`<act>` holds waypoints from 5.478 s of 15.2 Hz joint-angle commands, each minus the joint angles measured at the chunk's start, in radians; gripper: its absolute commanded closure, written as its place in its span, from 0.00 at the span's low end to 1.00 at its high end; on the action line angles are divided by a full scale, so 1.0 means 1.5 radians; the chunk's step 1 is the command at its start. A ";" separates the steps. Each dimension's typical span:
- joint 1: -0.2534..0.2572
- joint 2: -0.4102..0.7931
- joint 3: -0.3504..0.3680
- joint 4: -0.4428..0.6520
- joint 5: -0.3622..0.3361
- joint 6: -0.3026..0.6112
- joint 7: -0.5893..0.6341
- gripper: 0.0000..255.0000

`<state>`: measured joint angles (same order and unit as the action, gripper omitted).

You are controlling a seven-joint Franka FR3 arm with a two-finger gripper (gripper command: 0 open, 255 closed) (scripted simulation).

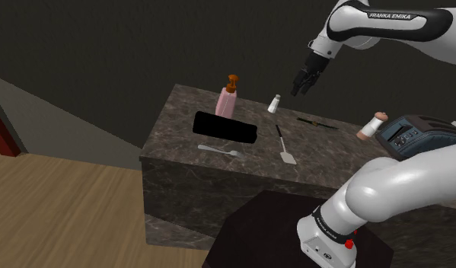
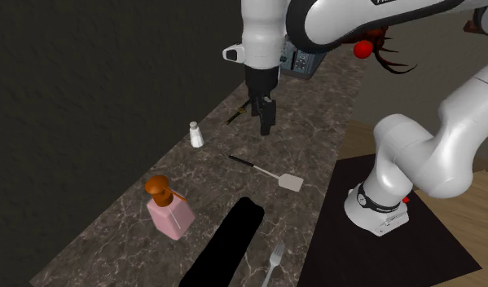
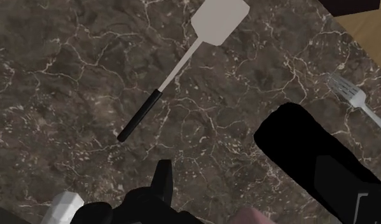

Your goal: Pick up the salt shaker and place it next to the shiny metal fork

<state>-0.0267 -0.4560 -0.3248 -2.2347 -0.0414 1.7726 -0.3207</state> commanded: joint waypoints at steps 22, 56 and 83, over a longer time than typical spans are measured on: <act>-0.119 0.619 -0.118 0.486 0.229 0.056 -0.350 0.00; -0.144 0.677 -0.107 0.543 0.248 0.053 -0.362 1.00; -0.189 0.685 -0.112 0.806 0.243 -0.193 -0.328 1.00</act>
<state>-0.3031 0.5634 -0.4944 -1.0545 0.3201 1.5023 -0.8154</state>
